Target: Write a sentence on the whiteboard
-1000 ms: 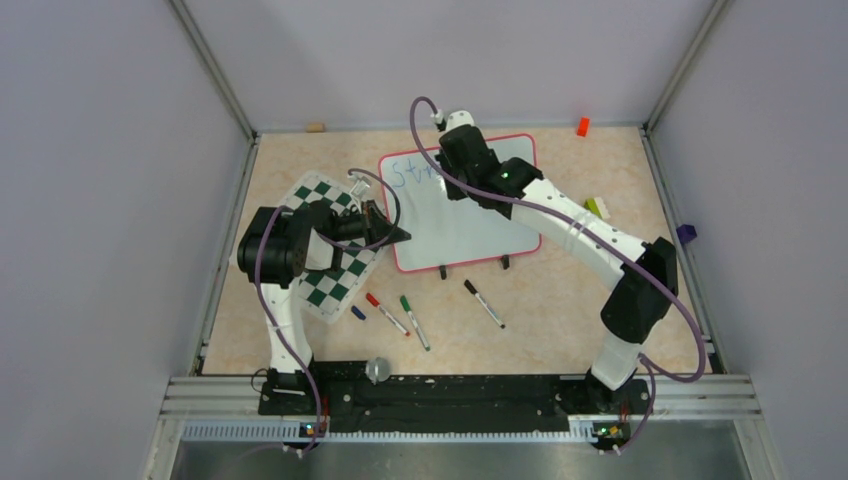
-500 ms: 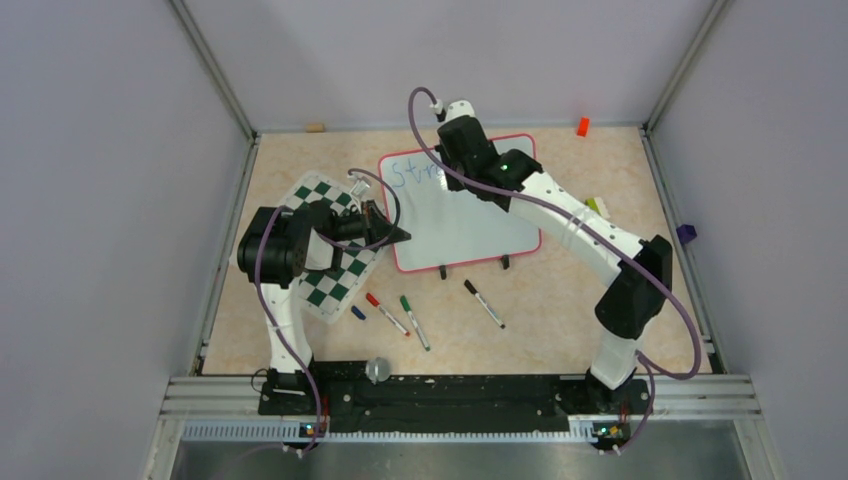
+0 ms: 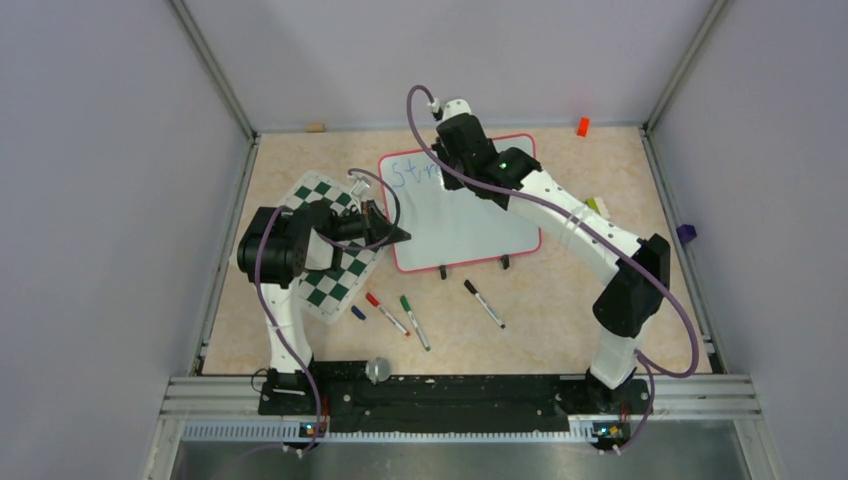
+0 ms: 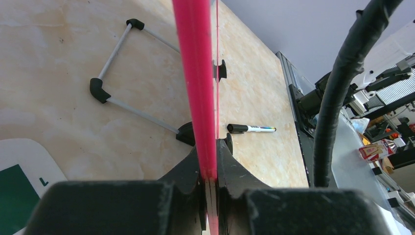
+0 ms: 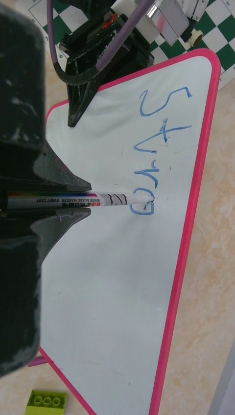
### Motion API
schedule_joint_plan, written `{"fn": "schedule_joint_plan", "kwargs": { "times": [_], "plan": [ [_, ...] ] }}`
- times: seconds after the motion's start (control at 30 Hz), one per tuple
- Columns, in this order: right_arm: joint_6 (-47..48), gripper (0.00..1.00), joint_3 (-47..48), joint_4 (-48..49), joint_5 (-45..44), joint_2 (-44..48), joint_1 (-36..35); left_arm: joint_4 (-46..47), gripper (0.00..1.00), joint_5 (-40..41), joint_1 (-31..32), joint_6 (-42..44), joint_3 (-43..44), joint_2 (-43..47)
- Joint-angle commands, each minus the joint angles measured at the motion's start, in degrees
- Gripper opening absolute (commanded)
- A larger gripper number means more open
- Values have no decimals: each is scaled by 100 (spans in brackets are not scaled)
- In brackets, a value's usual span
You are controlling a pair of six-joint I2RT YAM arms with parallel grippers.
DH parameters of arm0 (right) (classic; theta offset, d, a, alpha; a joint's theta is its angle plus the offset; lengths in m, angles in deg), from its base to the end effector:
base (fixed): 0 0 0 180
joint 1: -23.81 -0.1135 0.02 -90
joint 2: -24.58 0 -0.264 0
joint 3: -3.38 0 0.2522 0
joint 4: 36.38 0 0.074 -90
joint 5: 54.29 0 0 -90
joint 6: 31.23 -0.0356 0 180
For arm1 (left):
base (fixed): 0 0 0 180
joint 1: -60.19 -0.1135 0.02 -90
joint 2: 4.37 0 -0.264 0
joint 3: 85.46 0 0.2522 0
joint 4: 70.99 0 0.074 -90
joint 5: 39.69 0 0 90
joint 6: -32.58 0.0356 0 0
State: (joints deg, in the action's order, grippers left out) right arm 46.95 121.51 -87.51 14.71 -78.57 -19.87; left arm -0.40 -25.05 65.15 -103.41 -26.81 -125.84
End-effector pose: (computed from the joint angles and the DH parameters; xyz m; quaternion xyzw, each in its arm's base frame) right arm 0.3055 0.2741 0.3725 -0.1613 0.8657 0.0635 0.4697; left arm 0.3510 -0.0650 0.1255 0.2489 0.6488 -0.6193 0.3654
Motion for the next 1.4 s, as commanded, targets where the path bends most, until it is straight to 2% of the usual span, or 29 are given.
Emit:
{"fn": "schedule_joint_plan", "kwargs": {
  "times": [0.0,0.3,0.6,1.37],
  "plan": [
    [-66,0,108,295,226,-41,85,846,5,55,-47,539,22,27],
    [-178,0,35,324,422,220,150,846,5,91,-73,527,12,23],
    [-64,0,-702,767,473,943,237,846,5,106,-73,514,4,19],
    [-4,0,-493,468,266,617,417,843,5,108,-73,496,-14,22]
  ]
}}
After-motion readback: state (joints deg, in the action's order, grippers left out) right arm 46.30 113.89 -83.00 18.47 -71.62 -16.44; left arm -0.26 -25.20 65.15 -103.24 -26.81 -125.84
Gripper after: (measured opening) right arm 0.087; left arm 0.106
